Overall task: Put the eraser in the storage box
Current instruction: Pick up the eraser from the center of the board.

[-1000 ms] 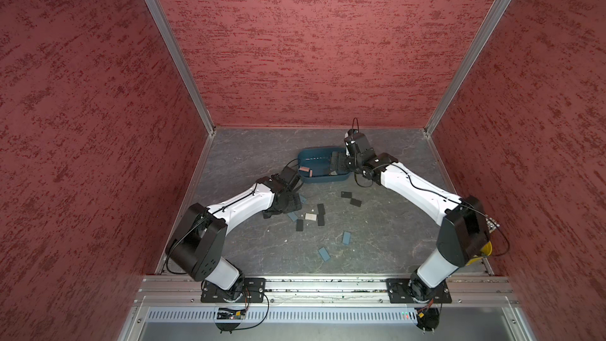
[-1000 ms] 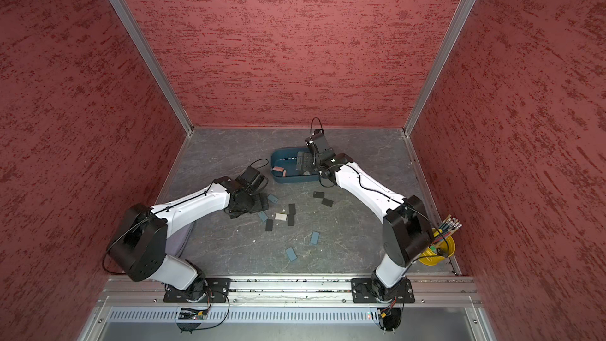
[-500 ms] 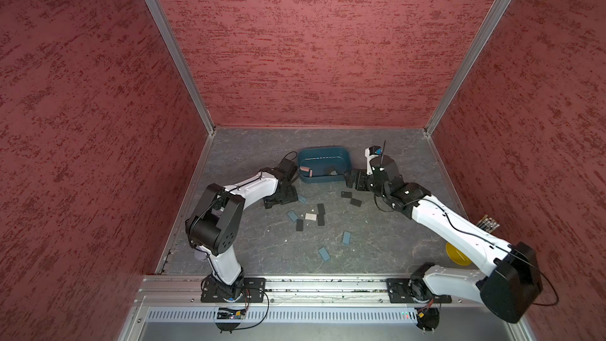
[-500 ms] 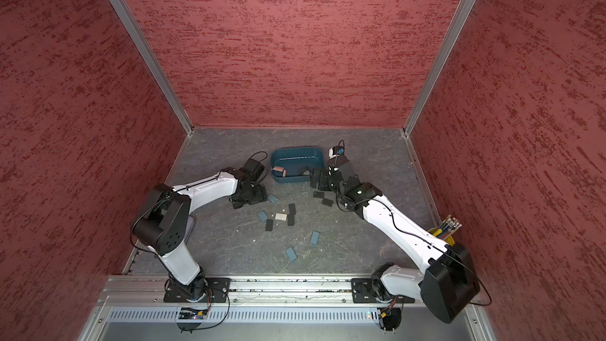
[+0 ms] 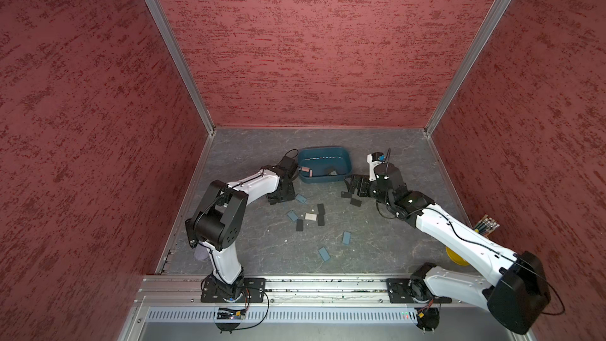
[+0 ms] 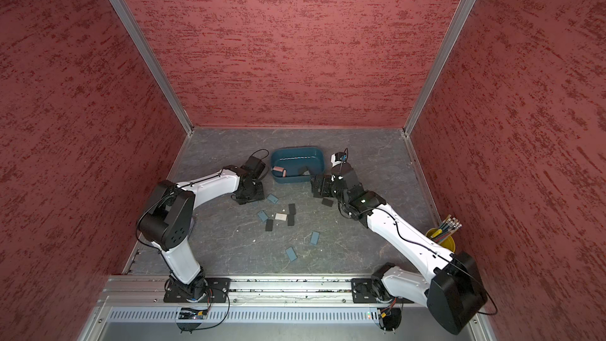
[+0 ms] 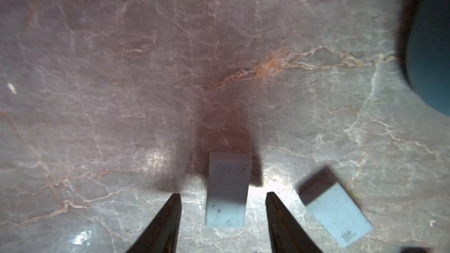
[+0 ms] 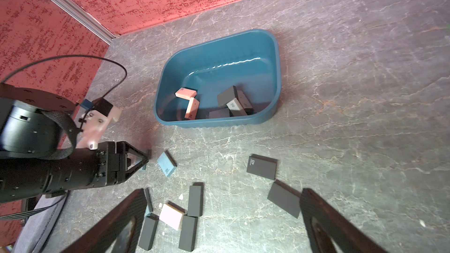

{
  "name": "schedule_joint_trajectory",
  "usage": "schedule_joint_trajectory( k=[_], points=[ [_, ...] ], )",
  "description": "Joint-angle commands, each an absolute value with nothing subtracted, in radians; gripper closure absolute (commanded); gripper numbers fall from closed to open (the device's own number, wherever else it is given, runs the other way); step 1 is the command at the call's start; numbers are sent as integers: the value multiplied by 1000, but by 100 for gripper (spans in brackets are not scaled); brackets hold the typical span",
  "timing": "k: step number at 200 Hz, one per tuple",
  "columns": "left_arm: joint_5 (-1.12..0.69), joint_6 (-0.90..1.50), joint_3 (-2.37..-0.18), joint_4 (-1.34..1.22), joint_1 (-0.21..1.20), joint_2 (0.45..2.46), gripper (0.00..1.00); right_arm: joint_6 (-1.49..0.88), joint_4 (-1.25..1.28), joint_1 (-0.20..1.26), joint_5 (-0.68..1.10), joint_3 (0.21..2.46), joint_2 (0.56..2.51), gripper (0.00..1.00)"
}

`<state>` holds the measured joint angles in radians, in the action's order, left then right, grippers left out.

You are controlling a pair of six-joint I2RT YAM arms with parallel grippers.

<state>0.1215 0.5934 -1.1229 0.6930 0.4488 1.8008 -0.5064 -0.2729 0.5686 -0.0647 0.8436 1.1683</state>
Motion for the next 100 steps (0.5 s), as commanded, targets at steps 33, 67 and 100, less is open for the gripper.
schedule_joint_trajectory(
  k=[33,67,100],
  points=[
    [137,591,-1109,673,446,1828,51,-518,-249,583,-52,855,1156,1],
    [131,589,-1123,677,445,1836,60,-523,-250,590,-49,856,1161,1],
    [135,588,-1118,676,445,1839,66,-525,-252,593,-52,853,1164,1]
  ],
)
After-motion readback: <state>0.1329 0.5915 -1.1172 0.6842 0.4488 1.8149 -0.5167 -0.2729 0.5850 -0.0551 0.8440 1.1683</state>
